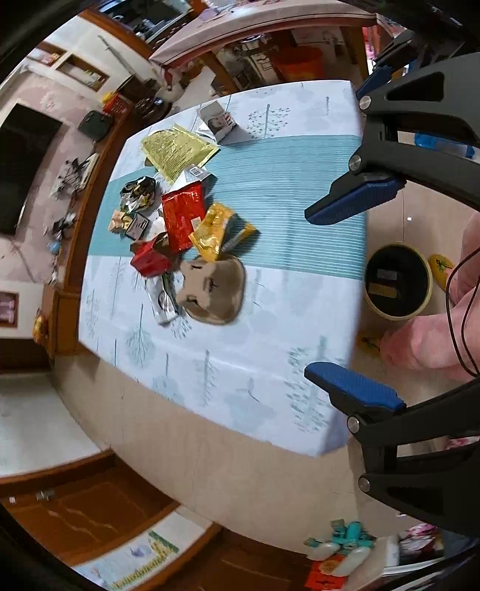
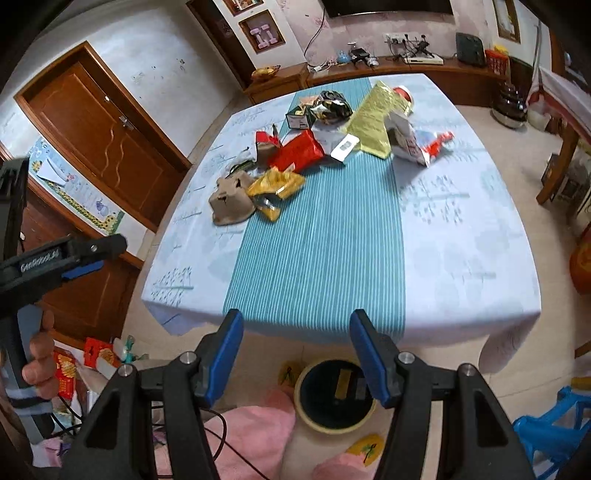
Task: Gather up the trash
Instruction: 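Grasp the yellow wrapper with the right gripper while the left gripper grasps the brown pulp tray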
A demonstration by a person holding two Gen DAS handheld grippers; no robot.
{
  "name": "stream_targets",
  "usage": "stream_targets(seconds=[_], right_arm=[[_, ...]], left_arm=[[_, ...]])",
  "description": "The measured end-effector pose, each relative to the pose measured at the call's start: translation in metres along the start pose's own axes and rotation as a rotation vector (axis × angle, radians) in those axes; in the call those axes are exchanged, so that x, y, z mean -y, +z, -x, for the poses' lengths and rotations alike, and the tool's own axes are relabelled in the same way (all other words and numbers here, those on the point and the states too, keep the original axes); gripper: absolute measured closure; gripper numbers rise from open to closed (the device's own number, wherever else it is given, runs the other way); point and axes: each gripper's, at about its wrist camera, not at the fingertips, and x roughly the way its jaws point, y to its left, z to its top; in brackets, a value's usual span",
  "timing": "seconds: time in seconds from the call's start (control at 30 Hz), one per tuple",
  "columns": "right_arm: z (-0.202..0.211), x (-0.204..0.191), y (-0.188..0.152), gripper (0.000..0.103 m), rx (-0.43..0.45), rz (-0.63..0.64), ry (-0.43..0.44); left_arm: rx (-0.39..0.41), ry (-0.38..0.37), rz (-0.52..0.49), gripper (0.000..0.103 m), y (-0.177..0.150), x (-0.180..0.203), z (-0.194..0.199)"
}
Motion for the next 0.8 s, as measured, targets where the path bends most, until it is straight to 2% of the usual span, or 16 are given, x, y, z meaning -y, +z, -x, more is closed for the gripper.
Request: stream_targets(seconds=[0.17,0.37,0.57,0.8], right_arm=[[-0.029,-0.016,0.038,0.043,0.006,-0.031,-0.043],[-0.082,-0.027,0.085,0.043,-0.036,-0.103,-0.082],[-0.129,-0.029,0.128,0.043,-0.062,-0.071,-0.128],[-0.184,-0.033,0.163,0.043,-0.127,0.055,-0.119]], left_arm=[[-0.106,-0.047,-0.018,0.028,0.059,-0.007,-0.061],[-0.217,-0.023,-0.065,0.028,0.110,-0.010,-0.129],[-0.315,-0.016,-0.151,0.028,0.128,0.001,-0.181],[-0.356,-0.081,-0.177,0.028,0.137,-0.001,-0.199]])
